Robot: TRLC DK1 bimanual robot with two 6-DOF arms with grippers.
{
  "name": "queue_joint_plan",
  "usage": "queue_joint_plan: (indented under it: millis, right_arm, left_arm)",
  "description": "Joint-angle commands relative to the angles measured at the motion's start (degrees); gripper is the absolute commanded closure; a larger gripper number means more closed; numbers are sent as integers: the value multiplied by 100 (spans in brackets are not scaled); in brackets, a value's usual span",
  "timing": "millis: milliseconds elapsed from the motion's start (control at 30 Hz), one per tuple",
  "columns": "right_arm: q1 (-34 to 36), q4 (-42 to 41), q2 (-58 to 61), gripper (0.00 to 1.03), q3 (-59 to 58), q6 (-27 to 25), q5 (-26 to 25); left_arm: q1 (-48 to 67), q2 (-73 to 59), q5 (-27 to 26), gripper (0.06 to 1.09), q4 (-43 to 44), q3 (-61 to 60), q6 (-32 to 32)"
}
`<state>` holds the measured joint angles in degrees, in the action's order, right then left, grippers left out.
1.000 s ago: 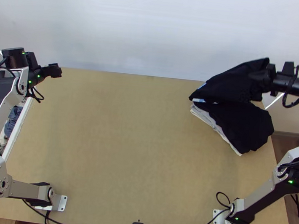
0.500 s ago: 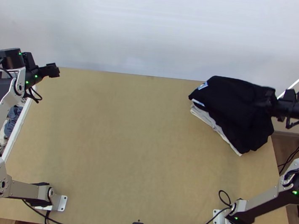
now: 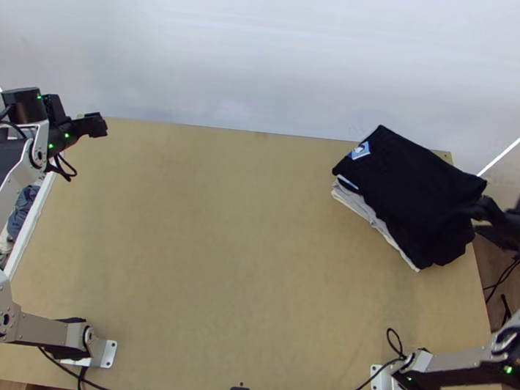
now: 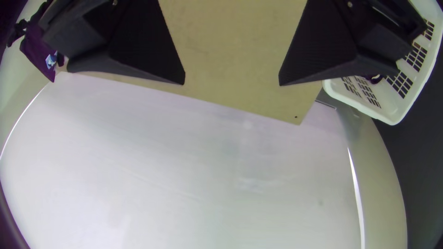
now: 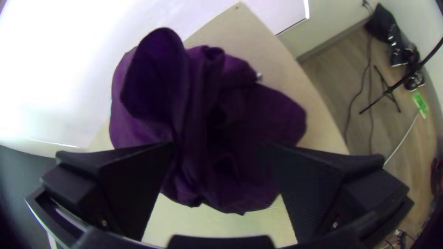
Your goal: Fold the t-shirt
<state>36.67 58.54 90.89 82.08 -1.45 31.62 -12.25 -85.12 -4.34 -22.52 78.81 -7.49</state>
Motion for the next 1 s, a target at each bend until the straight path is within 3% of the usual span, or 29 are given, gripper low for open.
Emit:
queue_joint_plan:
  millis: [0,133,333,433,533,633,800,967]
  right_arm:
    - [710,-1592,-1346,4,-826,-153,-1263]
    - [227,-3253,-2612,4,-1687,-426,-1667]
    - [-3201,-5933,-3288,4,-2759,-1138,-4005]
    - [-3957,-7401,-2770,4,-3146,-1270,-4392]
    - [-3921,-8509,-1926,4,-3533,-1235,-4410]
    - [-3376,-9238,-1021,4,-3796,-927,-4410]
    - [-2568,-9994,298,4,-3831,-523,-4410]
    - [-2331,-10557,851,4,-3867,-435,-4410]
  left_arm:
    - [-41,-13,-85,10,99,-76,-25]
    - [-49,-13,-164,10,108,-76,-86]
    - [12,-57,-173,10,161,-102,-139]
    - [30,-57,-173,10,222,-85,-139]
    - [21,-4,-164,10,222,-14,-130]
    - [12,75,-164,10,196,56,-130]
    - [-23,224,-164,10,90,153,-104]
    - [-14,347,-155,10,38,214,-95]
